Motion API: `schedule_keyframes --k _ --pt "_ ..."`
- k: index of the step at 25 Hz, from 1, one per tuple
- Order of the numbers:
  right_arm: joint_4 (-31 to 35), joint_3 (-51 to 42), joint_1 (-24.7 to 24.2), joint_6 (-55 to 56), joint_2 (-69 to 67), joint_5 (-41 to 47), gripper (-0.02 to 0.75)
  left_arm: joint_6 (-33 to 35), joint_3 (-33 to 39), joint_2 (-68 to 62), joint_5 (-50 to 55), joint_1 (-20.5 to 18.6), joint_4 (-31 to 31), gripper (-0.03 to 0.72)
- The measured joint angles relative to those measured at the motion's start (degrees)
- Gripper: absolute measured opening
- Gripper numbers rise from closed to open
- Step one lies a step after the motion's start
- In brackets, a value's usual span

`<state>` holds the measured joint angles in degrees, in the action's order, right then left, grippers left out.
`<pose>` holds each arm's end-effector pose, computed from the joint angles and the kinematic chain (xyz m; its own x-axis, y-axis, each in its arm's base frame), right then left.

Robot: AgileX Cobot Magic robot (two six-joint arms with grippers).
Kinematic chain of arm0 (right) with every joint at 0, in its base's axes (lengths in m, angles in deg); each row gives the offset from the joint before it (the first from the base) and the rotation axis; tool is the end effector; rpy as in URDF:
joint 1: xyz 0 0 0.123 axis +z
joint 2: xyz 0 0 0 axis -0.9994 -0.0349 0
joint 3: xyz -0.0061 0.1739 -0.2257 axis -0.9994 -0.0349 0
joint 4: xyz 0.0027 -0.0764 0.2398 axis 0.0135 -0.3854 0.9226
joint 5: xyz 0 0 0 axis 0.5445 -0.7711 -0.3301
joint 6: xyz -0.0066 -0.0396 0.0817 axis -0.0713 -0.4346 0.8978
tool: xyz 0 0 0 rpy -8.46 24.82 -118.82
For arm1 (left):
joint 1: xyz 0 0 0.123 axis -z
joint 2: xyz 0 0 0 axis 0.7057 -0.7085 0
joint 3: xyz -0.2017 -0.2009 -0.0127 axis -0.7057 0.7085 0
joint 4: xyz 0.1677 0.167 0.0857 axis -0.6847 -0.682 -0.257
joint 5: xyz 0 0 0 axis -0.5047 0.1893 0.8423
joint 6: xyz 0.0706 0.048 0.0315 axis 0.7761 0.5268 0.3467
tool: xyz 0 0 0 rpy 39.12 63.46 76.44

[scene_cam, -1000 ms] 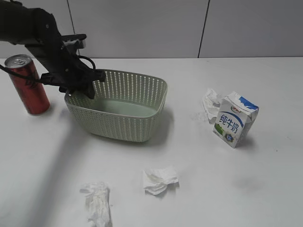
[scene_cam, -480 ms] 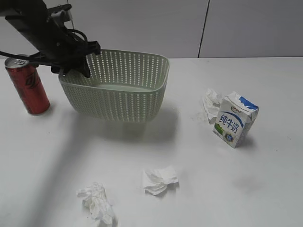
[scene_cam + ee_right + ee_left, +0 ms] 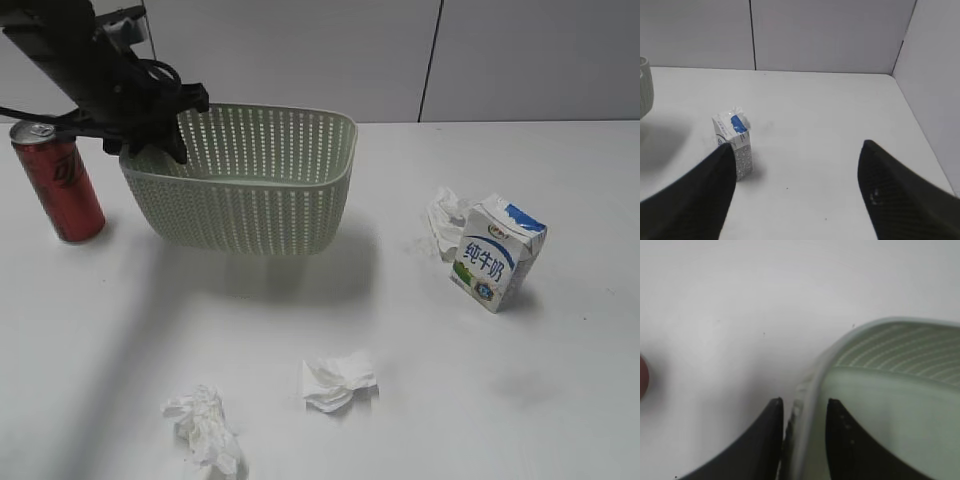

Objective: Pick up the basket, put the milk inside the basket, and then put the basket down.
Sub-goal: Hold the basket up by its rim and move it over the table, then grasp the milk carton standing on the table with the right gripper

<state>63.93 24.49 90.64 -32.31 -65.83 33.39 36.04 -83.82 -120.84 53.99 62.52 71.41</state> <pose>0.0269 0.0063 0.2982 -0.2307 0.0334 -0.9725 -0.0904 0.9944 0.0556 0.3920 -0.1367 0.2187 -0.9246 -0.0338 -0.3794 0.0653 0.9672 -0.2453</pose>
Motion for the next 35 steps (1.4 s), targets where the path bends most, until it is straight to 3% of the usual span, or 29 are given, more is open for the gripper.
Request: schedule_keyframes --k 4,9,12,18,28,35 --pt "4.54 0.37 0.00 -7.92 -9.60 -5.32 0.575 -0.06 0.00 0.24 -0.05 0.00 -0.05 0.226" --pt "15.48 3.47 0.00 -20.24 -24.74 -6.03 0.587 -0.06 0.00 0.24 -0.05 0.00 -0.05 0.226" --pt "18.37 6.22 0.00 -24.95 -33.54 -5.95 0.609 -0.06 0.00 0.24 -0.05 0.00 -0.10 0.226" --pt "19.03 10.61 0.00 -26.60 -48.19 -6.51 0.615 -0.06 0.00 0.24 -0.05 0.00 -0.27 0.226" --pt "19.03 15.89 0.00 -26.79 -72.25 -19.70 0.596 -0.10 0.00 0.24 0.21 0.01 -0.39 0.226" --pt "19.07 20.73 0.00 -26.85 -87.12 -22.99 0.589 -0.10 0.00 0.24 0.21 0.01 -0.39 0.226"
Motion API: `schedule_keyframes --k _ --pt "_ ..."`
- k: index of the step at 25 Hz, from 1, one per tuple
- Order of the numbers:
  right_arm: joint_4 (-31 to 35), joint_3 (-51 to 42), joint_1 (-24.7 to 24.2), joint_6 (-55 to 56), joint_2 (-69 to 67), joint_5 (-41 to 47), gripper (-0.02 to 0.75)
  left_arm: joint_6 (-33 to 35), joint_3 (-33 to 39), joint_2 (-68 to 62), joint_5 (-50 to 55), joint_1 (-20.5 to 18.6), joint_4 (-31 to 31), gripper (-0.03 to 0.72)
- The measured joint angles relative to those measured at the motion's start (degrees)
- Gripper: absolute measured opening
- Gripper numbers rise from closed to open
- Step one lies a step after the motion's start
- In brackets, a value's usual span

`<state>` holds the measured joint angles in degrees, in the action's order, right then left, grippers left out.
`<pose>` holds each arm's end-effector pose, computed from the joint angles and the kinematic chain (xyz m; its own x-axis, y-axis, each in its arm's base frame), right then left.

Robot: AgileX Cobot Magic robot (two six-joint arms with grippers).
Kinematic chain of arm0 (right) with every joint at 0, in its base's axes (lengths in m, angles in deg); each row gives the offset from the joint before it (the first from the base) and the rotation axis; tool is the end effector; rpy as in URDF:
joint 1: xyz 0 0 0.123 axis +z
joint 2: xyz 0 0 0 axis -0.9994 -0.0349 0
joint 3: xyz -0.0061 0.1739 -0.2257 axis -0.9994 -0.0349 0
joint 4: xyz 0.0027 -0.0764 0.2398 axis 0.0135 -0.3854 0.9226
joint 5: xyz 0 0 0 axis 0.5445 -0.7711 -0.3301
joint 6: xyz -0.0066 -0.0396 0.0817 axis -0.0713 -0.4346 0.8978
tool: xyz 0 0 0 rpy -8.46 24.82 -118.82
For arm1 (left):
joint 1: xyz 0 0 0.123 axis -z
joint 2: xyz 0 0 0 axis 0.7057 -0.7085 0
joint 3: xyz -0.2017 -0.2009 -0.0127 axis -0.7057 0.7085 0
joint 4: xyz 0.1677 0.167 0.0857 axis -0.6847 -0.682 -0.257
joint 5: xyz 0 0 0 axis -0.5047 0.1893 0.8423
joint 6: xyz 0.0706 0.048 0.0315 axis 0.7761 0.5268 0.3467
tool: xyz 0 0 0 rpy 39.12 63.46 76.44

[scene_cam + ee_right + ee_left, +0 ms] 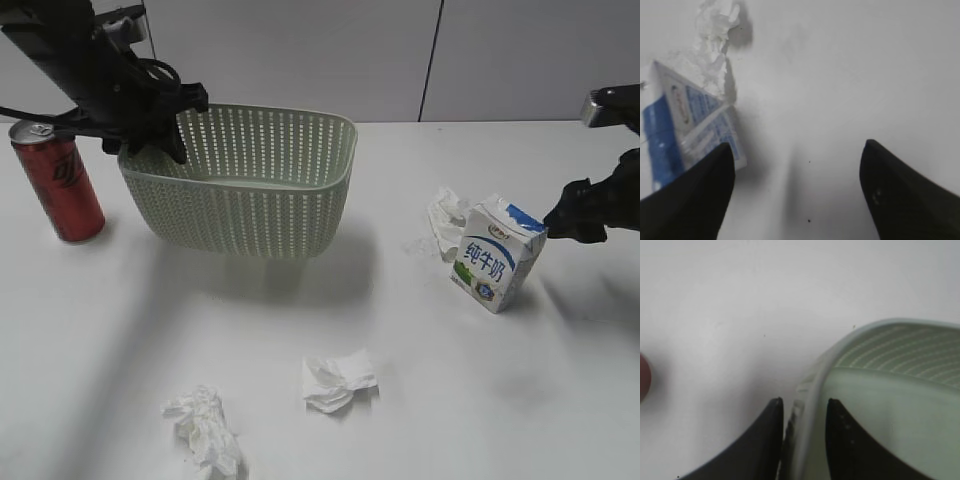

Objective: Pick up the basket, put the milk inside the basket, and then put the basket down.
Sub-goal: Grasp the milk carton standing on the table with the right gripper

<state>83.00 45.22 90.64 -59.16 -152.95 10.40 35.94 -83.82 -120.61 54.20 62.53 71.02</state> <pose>0.3081 0.0246 0.1829 -0.8082 -0.1234 -0.5758 -0.1815 0.9824 0.0441 0.3914 -0.1362 0.2201 -0.9240 -0.0303 -0.3812 0.0675 0.9683 -0.2403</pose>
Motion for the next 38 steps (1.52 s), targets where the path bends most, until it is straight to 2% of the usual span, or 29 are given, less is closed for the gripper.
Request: schedule_keyframes --k 2,3,5,7,8,11,16,17,19,20,22,23,24,28,38 --pt "0.00 1.24 0.00 0.00 -3.47 -0.93 0.561 0.00 0.00 0.00 0.00 0.00 0.00 0.226" --pt "0.00 1.94 0.00 0.00 -5.23 -1.13 0.519 0.00 0.00 0.00 0.00 0.00 0.00 0.226" --pt "0.07 3.15 0.00 0.00 -7.86 -1.12 0.373 0.00 0.00 0.00 0.00 0.00 0.00 0.226" --pt "0.24 4.01 0.00 0.00 -9.39 -1.12 0.146 0.00 0.00 0.00 0.00 0.00 0.00 0.226" --pt "0.35 4.26 0.00 0.00 -9.56 -1.12 0.076 0.00 0.00 0.00 0.00 0.00 -0.05 0.226" --pt "0.29 5.43 0.00 0.00 -9.63 -0.75 -0.003 0.00 0.00 0.00 0.00 0.00 -0.18 0.226" --pt "0.29 5.99 0.00 0.00 -7.71 0.98 -0.005 0.00 0.00 0.00 0.00 0.00 -0.24 0.226" --pt "0.29 5.99 0.00 0.00 -7.10 1.05 0.001 0.00 0.00 0.00 0.00 0.00 -0.24 0.226" --pt "0.29 5.99 0.00 0.05 -6.36 1.16 0.087 0.00 0.00 0.00 0.00 0.00 -0.24 0.226" --pt "0.29 6.05 0.00 0.05 -6.23 1.21 0.181 0.00 0.00 0.00 0.00 0.00 -0.24 0.226" --pt "0.29 6.15 0.00 0.05 -6.19 1.33 0.445 0.00 0.00 0.00 0.00 0.00 -0.24 0.226" --pt "0.29 6.15 0.00 0.05 -6.19 1.33 0.528 0.00 0.00 0.00 0.00 0.00 -0.24 0.226" --pt "0.34 6.15 0.00 0.05 -6.19 1.33 0.578 0.00 0.00 0.00 0.00 0.00 -0.24 0.226" --pt "0.34 6.15 0.00 0.05 -6.11 1.95 0.623 0.00 0.00 0.00 0.00 0.00 -0.24 0.226" --pt "-1.24 6.28 0.00 0.57 4.48 11.64 0.621 0.00 0.00 0.00 0.71 0.00 -0.24 0.226"
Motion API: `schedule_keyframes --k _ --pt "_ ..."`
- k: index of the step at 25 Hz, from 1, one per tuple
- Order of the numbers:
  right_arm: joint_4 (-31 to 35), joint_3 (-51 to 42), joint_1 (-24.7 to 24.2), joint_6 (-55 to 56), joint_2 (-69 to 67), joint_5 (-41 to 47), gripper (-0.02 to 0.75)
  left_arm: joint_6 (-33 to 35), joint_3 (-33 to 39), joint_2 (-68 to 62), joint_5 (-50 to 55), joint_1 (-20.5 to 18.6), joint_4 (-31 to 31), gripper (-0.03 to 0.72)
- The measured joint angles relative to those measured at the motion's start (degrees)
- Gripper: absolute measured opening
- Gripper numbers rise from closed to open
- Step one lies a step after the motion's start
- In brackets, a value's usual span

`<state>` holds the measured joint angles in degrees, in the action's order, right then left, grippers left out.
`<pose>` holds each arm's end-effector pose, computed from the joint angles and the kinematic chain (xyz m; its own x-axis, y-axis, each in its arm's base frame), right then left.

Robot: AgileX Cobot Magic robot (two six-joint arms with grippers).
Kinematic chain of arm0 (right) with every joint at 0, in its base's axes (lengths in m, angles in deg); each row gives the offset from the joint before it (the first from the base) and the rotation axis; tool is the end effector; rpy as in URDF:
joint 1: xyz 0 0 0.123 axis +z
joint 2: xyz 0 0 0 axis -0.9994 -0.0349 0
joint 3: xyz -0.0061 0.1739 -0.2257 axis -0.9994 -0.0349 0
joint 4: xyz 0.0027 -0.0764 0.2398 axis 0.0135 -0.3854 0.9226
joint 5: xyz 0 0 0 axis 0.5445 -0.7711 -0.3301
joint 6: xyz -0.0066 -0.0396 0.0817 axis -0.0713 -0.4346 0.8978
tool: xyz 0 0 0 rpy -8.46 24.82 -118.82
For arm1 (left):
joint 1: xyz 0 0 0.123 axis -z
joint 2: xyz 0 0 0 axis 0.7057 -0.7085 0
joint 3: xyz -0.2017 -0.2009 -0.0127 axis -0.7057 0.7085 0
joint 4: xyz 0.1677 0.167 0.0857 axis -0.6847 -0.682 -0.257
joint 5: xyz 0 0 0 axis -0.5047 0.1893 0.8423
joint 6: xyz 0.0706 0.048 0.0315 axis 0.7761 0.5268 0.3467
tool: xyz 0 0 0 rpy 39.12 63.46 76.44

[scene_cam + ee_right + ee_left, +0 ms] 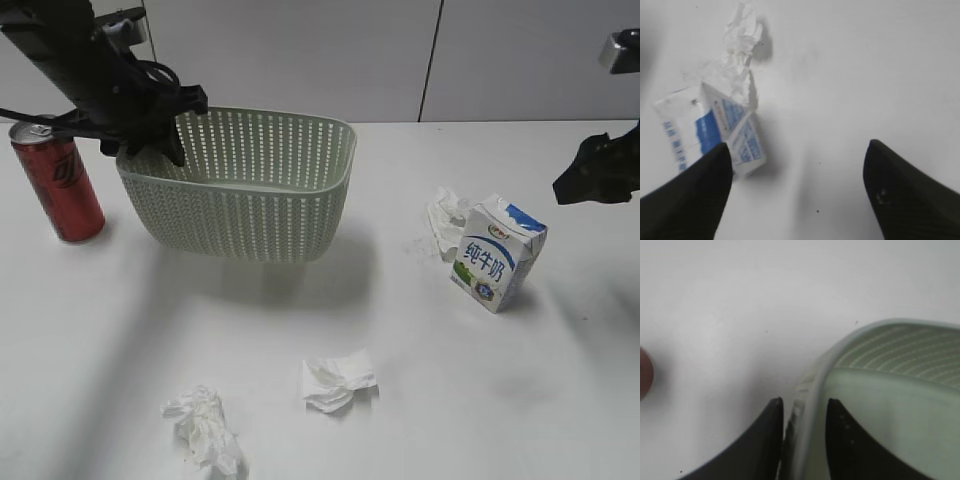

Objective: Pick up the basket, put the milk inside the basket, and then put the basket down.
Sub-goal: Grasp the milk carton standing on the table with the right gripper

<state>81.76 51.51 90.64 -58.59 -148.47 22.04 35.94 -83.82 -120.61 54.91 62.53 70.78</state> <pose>0.3085 0.0308 0.2275 -0.7991 -0.1603 -0.5795 -0.2501 0.9651 0.0779 0.3905 -0.1358 0.2196 -0.9281 -0.0244 -0.3715 0.0684 0.9697 -0.2347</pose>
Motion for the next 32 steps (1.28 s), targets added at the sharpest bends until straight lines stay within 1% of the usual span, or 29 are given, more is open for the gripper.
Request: schedule_keyframes --k 4,6,11,14,19,23,29,32 --pt "-0.42 0.04 0.00 3.75 7.34 9.89 0.615 0.00 0.00 0.00 0.35 0.00 0.00 0.226" --pt "-1.76 0.04 0.00 8.10 10.85 15.45 0.615 0.00 0.00 0.00 0.35 0.00 0.00 0.226" --pt "-9.56 0.04 0.00 18.68 19.29 30.18 0.601 0.00 0.00 0.00 0.37 0.00 0.00 0.226" --pt "-12.06 0.04 0.00 22.07 25.00 35.60 0.595 0.00 0.00 0.00 0.42 0.00 -0.05 0.226" --pt "-12.40 -1.21 0.00 23.66 37.83 36.99 0.595 0.00 0.00 0.00 0.48 0.00 -0.11 0.226" --pt "-13.23 -4.24 0.00 24.06 49.27 36.93 0.595 0.00 0.00 0.00 0.52 0.00 -0.18 0.226" --pt "-18.78 -11.18 0.00 26.88 64.42 36.65 0.595 0.00 0.00 0.00 0.58 0.00 -0.18 0.226" --pt "-19.31 -15.15 0.00 27.33 70.22 36.19 0.594 0.00 0.00 0.00 0.69 0.00 -0.18 0.226"
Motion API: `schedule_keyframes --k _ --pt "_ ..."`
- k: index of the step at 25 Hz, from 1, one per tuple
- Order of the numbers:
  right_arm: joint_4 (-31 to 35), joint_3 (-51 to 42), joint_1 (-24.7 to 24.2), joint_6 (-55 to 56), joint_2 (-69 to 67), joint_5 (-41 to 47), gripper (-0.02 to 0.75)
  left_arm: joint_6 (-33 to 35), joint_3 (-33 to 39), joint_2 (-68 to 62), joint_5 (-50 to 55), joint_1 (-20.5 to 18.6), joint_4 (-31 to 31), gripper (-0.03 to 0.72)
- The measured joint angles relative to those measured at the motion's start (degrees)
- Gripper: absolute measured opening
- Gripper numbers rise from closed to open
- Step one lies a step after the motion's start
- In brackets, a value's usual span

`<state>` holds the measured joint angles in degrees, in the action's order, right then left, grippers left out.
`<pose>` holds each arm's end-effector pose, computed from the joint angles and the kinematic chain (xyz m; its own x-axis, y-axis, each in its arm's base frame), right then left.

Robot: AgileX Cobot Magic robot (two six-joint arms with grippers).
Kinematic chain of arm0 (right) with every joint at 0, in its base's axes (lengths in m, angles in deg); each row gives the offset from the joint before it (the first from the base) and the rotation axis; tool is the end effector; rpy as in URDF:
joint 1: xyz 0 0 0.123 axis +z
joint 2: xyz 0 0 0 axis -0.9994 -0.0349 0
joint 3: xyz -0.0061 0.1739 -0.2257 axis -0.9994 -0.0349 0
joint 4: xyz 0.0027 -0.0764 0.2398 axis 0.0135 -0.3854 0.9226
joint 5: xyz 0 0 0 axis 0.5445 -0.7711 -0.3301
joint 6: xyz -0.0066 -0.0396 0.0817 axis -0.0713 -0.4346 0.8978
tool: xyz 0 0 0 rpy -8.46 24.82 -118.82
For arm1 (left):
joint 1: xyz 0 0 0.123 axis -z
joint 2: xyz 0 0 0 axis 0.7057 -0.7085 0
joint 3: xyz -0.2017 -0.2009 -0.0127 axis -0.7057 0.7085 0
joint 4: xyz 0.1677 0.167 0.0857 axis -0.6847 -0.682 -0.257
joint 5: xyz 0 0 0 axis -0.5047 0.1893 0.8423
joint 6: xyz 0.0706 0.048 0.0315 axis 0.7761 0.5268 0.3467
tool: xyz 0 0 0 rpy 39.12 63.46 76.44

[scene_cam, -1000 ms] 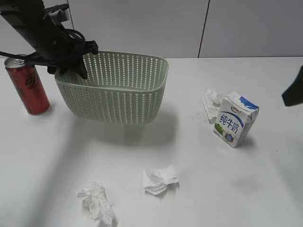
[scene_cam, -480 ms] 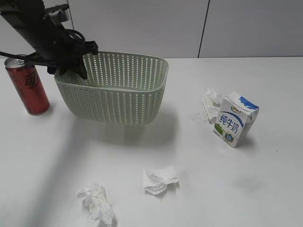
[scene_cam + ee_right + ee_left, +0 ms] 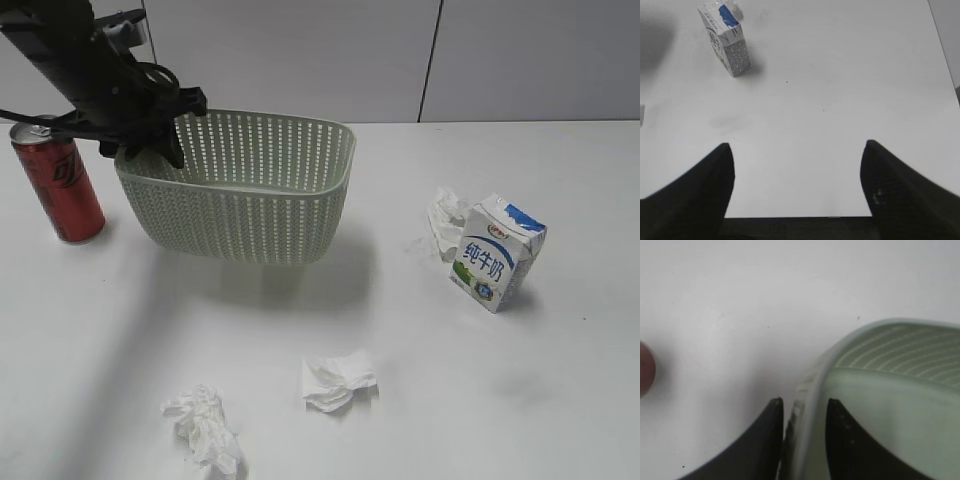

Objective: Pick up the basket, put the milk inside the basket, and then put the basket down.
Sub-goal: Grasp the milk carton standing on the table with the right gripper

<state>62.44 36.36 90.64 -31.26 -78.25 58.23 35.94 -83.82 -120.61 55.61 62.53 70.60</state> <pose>0.0314 0.0066 0.3181 -0.6244 -0.0077 -0.7810 -0.0768 0.9957 0.0516 0.3895 -0.1354 0.2191 -0.9321 -0.0194 -0.3616 0.0690 0.9708 -0.2299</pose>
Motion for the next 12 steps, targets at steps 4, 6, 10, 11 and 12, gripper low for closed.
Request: schedule_keyframes --k 4,6,10,11,12 --pt "-0.12 -4.16 0.00 0.36 5.21 -1.62 0.594 0.00 0.00 0.00 0.11 0.00 0.00 0.226" --pt "-0.12 -5.91 0.00 0.36 7.81 -3.32 0.594 0.00 0.00 0.00 0.16 0.00 0.00 0.226" --pt "-0.12 -9.30 0.00 0.36 12.37 -5.46 0.594 0.00 0.00 0.00 0.38 0.00 0.00 0.226" --pt "-0.12 -10.52 0.00 0.36 13.28 -5.46 0.594 0.00 0.00 0.00 0.44 0.00 0.00 0.226" --pt "-0.12 -11.55 0.00 0.00 14.36 -5.46 0.594 0.00 0.00 0.00 0.44 0.00 0.00 0.226"
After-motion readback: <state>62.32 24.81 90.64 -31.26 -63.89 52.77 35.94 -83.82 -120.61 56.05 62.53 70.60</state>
